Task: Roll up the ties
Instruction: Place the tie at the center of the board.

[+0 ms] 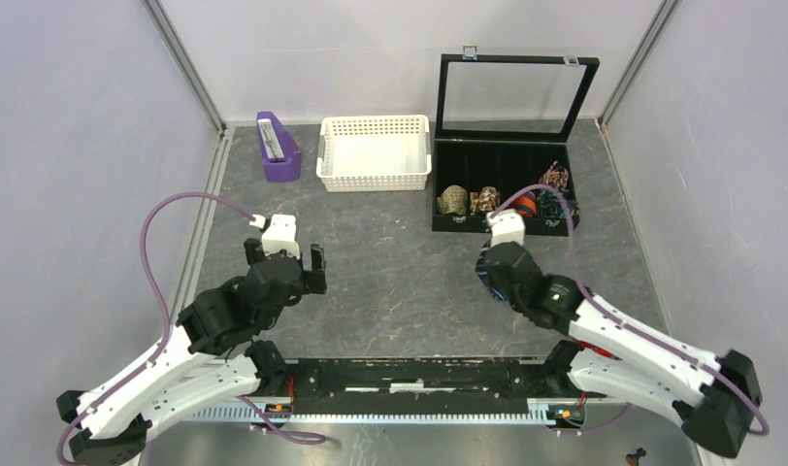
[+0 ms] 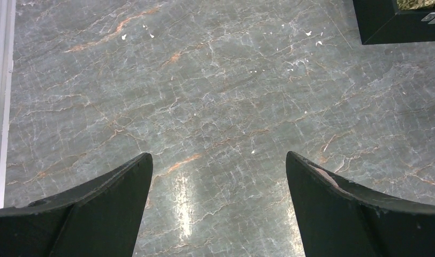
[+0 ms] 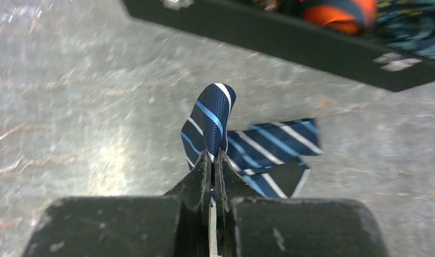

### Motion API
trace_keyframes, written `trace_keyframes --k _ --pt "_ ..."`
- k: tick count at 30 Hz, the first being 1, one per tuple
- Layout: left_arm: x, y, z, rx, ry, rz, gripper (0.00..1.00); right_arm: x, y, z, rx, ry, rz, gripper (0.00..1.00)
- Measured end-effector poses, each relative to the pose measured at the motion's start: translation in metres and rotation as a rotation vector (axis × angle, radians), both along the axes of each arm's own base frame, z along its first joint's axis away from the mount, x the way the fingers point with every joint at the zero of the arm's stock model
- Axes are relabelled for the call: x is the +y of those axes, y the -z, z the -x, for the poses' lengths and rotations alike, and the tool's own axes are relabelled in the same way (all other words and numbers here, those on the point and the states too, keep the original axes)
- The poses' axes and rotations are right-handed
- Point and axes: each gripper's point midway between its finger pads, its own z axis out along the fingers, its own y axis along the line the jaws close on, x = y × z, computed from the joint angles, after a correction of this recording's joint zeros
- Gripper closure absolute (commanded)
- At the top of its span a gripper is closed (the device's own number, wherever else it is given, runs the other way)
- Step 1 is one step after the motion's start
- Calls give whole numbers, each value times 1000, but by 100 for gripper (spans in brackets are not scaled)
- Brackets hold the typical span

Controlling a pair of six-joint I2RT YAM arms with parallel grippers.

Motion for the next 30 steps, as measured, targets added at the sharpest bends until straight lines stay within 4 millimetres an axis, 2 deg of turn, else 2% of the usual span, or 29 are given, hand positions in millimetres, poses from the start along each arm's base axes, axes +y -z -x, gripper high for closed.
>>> trace_keyframes --k 9,10,11,15,16,19,22,24,27,30 --pt "-1 -1 0 -3 2 7 0 84 71 30 115 -101 17 99" --pt "-1 -1 0 -3 2 7 0 92 81 33 131 -111 25 94" --pt "-1 -1 0 -3 2 7 0 98 90 35 145 -120 32 84" --pt "0 -2 0 -6 2 10 0 131 109 41 194 -187 3 39" --pt "0 -2 0 -6 2 10 0 139 109 41 200 -201 -14 33" --pt "0 -3 0 -9 1 13 0 165 99 39 190 -271 -75 26" --pt "1 -3 0 -10 -1 12 0 186 82 39 162 -365 -128 23" --pt "1 -3 0 -10 -1 12 0 193 71 40 142 -414 -152 22" --pt "1 -2 0 -9 -1 11 0 194 47 38 98 -456 -201 22" --pt "-1 0 0 -1 2 4 0 173 21 25 26 -420 -261 23"
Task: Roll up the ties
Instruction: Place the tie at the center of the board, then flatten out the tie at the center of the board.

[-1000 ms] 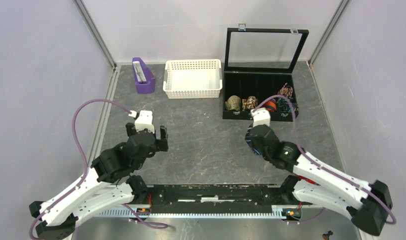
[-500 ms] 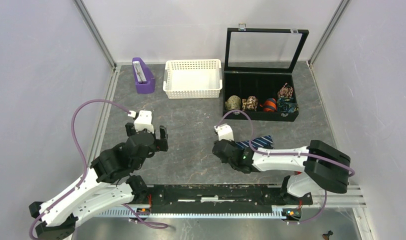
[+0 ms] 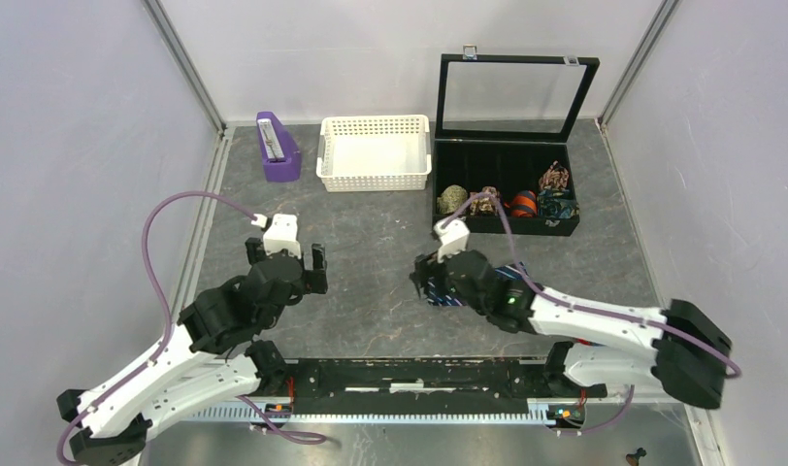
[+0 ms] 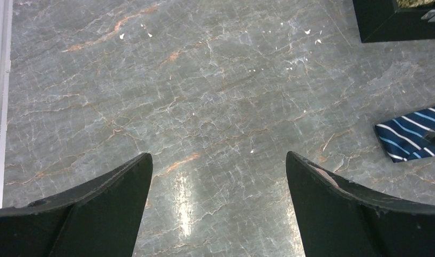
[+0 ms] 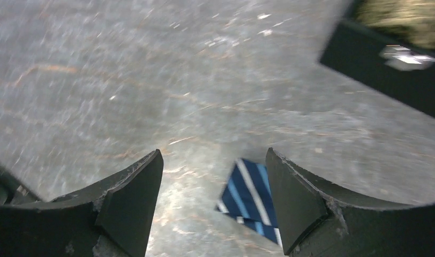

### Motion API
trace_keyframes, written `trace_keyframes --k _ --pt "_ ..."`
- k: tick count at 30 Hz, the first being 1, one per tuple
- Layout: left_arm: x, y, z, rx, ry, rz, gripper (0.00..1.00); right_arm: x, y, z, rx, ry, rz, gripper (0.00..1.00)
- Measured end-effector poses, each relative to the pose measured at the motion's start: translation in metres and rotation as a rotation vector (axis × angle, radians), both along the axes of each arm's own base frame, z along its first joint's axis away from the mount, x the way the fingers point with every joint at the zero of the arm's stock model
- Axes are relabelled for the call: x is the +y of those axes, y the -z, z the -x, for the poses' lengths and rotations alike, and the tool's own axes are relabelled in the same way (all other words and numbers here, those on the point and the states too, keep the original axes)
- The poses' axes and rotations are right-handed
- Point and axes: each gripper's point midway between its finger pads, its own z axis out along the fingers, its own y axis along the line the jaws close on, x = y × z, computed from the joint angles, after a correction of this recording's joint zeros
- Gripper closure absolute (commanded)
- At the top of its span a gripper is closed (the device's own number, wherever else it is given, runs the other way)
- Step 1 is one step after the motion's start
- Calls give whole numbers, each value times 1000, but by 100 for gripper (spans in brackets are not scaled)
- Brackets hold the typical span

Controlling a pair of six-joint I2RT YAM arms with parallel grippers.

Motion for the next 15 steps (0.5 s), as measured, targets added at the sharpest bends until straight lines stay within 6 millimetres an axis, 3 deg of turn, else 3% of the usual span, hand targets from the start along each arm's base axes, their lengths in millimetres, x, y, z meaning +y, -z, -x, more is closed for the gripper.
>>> trace_keyframes --k 3,6,10,15 --pt "-7 6 0 31 22 -13 0 -34 -12 -16 -39 92 -34 23" --pt "-21 17 0 84 66 -24 1 -73 -12 -28 -55 191 -40 23" --pt "-50 35 -1 172 144 -24 11 -124 6 -34 -34 324 -10 24" --pt "-97 59 -2 289 242 38 21 -165 31 -29 25 445 39 26"
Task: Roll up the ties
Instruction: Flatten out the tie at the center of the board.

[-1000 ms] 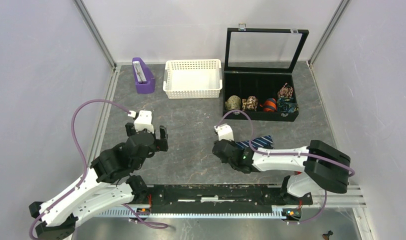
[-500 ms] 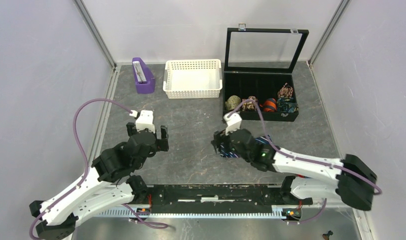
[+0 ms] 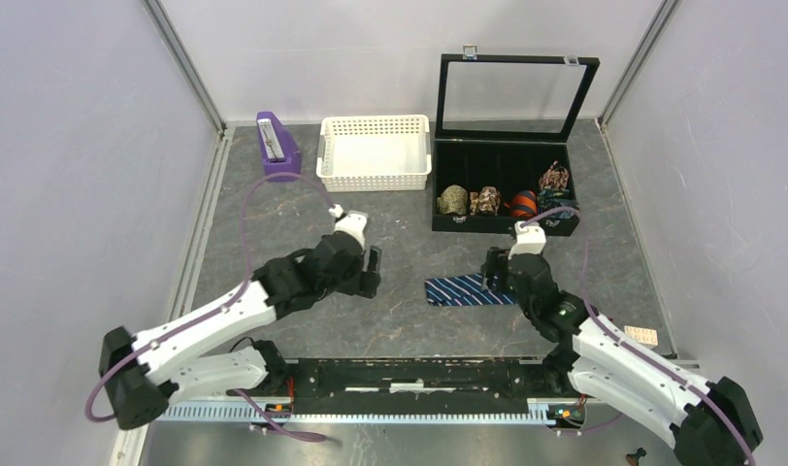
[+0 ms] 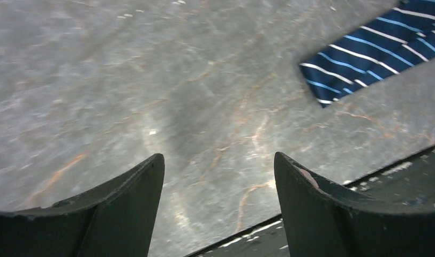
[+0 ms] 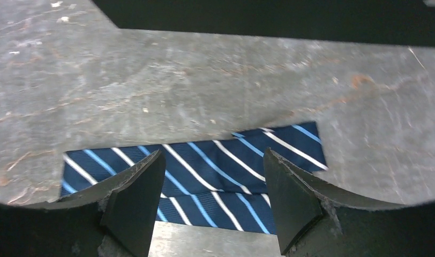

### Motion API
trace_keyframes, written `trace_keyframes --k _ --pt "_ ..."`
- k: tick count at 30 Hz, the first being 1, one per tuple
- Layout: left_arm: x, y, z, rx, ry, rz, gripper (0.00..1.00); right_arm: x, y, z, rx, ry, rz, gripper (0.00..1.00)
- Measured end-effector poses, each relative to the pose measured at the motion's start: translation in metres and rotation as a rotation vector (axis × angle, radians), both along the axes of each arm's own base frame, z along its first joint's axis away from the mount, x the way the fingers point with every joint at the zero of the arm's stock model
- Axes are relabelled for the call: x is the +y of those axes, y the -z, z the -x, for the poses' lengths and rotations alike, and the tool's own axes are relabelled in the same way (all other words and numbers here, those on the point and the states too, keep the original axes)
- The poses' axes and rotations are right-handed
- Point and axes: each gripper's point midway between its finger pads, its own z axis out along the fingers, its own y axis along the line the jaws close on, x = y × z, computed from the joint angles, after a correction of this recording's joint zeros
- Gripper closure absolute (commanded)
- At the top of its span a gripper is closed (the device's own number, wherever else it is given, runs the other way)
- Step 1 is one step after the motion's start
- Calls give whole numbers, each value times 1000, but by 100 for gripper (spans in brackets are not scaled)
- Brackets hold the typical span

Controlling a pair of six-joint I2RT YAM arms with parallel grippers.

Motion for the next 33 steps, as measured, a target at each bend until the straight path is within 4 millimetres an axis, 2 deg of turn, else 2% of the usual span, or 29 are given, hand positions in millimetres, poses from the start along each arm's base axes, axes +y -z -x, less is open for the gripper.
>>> trace_keyframes --k 5,12,16,20,26,33 --pt "-49 29 4 126 80 61 23 -36 22 8 34 122 -10 27" --pt "-87 63 8 231 114 89 28 -61 37 11 80 216 -2 29" --pt "-105 77 10 266 128 113 32 -72 44 13 93 257 -11 38" --pt "-118 89 11 285 146 126 36 -81 53 14 116 287 -20 43" --pt "-130 98 7 288 151 143 39 -86 58 8 133 297 -44 56" --pt "-136 106 3 291 151 139 40 -91 71 5 165 306 -70 57"
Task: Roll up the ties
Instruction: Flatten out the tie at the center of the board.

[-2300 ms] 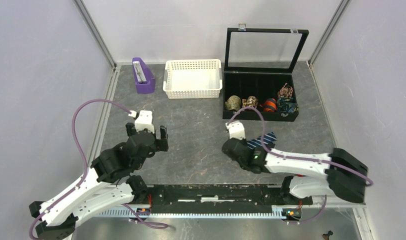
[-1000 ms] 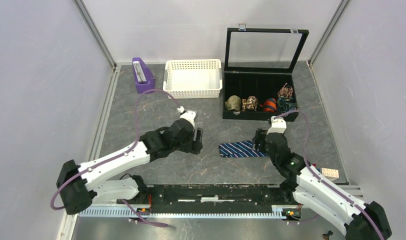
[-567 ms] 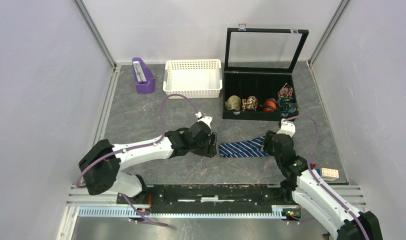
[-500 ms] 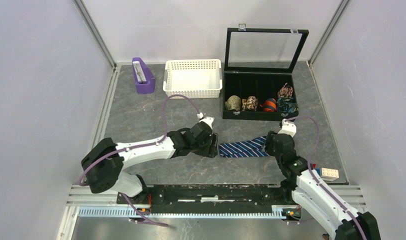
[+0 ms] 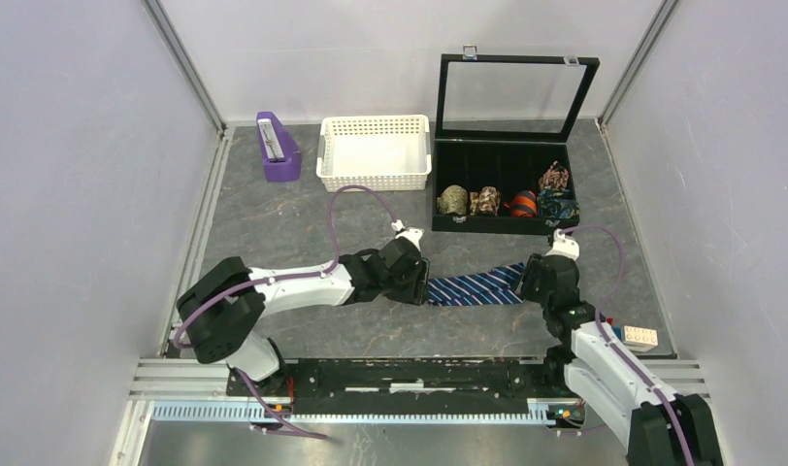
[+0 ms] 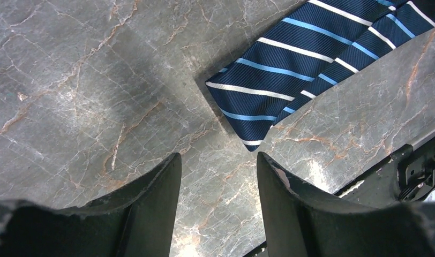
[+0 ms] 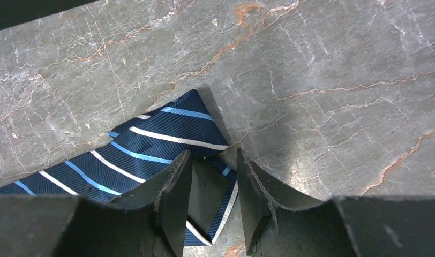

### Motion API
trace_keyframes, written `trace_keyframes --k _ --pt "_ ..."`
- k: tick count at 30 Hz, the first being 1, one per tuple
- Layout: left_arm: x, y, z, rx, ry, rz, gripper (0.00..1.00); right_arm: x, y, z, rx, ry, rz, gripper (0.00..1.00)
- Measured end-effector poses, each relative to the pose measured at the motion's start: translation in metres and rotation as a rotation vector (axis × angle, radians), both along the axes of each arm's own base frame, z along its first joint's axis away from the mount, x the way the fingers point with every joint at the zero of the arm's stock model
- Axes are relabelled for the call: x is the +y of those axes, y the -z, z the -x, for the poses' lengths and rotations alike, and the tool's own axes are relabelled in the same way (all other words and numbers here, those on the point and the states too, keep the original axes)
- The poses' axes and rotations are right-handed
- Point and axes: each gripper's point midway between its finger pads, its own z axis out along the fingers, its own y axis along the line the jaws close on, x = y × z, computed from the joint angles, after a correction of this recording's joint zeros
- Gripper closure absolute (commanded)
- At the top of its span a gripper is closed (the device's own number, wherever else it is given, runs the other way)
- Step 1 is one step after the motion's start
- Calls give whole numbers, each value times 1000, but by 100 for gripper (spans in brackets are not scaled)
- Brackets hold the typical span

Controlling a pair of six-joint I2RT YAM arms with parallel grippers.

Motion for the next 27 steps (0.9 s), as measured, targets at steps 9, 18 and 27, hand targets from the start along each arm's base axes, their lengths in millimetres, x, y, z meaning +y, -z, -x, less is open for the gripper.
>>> trace_keyframes --k 9,18,27 --pt "-3 -1 -2 -6 1 10 42 6 -1 -7 -38 -44 -57 43" --pt "-3 -1 -2 -8 1 13 43 11 -14 -15 -102 -72 -99 42" --pt "-5 -1 0 0 9 20 45 5 -1 -19 -61 -52 -130 63"
